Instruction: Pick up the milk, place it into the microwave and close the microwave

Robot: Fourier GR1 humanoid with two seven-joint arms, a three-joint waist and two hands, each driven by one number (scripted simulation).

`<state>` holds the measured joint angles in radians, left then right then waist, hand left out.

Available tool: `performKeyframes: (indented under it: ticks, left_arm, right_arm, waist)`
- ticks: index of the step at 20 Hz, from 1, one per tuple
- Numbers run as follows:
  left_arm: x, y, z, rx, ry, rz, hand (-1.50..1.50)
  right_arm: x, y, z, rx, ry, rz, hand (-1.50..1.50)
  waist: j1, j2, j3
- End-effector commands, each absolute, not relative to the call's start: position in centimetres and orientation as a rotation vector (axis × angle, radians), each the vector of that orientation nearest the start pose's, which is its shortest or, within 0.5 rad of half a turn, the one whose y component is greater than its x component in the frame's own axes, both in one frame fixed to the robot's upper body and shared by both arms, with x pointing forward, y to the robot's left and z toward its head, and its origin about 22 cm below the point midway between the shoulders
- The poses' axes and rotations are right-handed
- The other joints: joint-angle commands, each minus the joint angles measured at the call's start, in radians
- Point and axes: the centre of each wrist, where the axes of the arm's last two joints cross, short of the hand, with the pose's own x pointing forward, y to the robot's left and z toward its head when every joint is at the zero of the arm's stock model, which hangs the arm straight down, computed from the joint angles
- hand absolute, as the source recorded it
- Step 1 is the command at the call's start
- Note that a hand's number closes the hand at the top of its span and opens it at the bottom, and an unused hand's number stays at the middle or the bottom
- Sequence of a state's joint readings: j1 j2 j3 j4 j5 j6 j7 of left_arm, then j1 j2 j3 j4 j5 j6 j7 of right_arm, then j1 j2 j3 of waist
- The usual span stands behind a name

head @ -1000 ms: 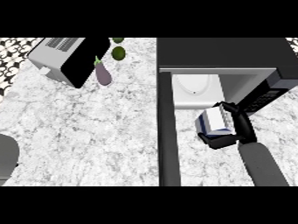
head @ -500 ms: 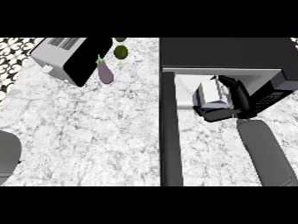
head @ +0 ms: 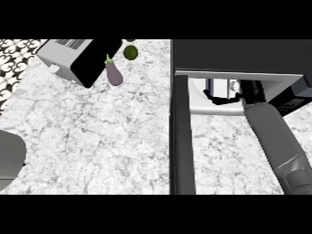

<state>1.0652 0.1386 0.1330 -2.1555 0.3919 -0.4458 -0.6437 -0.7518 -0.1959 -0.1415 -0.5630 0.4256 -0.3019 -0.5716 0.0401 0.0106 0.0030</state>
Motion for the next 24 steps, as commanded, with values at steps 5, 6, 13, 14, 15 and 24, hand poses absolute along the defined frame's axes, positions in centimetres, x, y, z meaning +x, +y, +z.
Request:
performKeyframes:
  ticks: [5,6,13,14,15,24]
  left_arm:
    - [0.4,33.2,4.0,-0.049,-1.918,0.112,-1.5]
    - [1.1,32.1,3.6,-0.049,-1.91,0.133,-1.5]
    - [2.6,32.7,3.8,-0.07,-1.93,0.062,-1.5]
    - [3.1,33.5,4.1,-0.049,-1.946,0.05,-1.5]
    - [2.8,33.6,3.6,-0.048,-1.925,0.051,-1.5]
    - [3.6,32.4,3.2,-0.141,-1.925,0.003,-1.5]
  right_arm:
    - [41.9,-23.1,0.8,-0.789,-1.767,0.305,1.5]
    - [41.8,-25.0,0.8,-0.78,-1.782,0.269,-1.5]
    - [42.0,-25.4,0.7,-0.92,-1.774,0.427,-1.5]
    - [41.7,-24.2,-0.2,-0.893,-1.766,0.44,-1.5]
    - [42.1,-24.3,0.6,-0.845,-1.775,0.465,-1.5]
    - [41.9,-23.4,-0.2,-0.637,-1.806,0.407,-1.5]
  waist:
    - [0.042,0.023,0.0]
    - [0.031,0.026,0.001]
    - [0.055,0.035,0.001]
    - [0.06,0.04,0.002]
    - [0.056,0.032,0.001]
    - [0.054,0.027,0.002]
